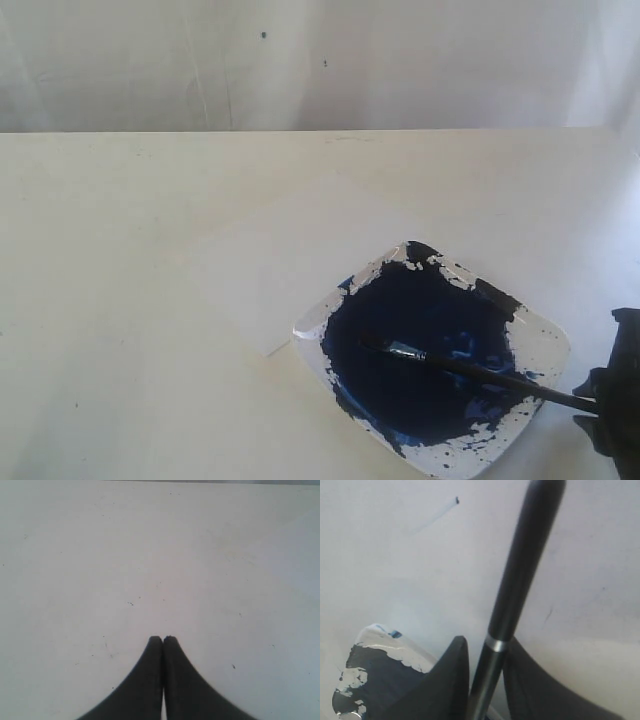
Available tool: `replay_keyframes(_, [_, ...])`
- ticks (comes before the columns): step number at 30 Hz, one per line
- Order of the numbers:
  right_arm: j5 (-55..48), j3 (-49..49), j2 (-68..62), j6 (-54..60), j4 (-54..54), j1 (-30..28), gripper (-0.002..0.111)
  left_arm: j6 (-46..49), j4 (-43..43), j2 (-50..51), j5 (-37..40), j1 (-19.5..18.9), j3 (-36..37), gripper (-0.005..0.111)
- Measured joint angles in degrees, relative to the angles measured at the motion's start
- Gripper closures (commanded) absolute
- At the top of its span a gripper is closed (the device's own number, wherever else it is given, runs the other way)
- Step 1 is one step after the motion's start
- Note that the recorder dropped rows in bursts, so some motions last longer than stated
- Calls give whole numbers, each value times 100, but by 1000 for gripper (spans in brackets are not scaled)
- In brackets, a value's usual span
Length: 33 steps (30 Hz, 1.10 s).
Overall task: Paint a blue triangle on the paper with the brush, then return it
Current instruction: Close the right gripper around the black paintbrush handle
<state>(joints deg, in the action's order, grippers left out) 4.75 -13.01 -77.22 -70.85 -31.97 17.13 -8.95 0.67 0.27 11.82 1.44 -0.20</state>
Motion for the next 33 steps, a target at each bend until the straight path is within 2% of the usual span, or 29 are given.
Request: replay_keyframes(33, [158,0,0,-10,0,0,85,0,0,0,0,0,0,107])
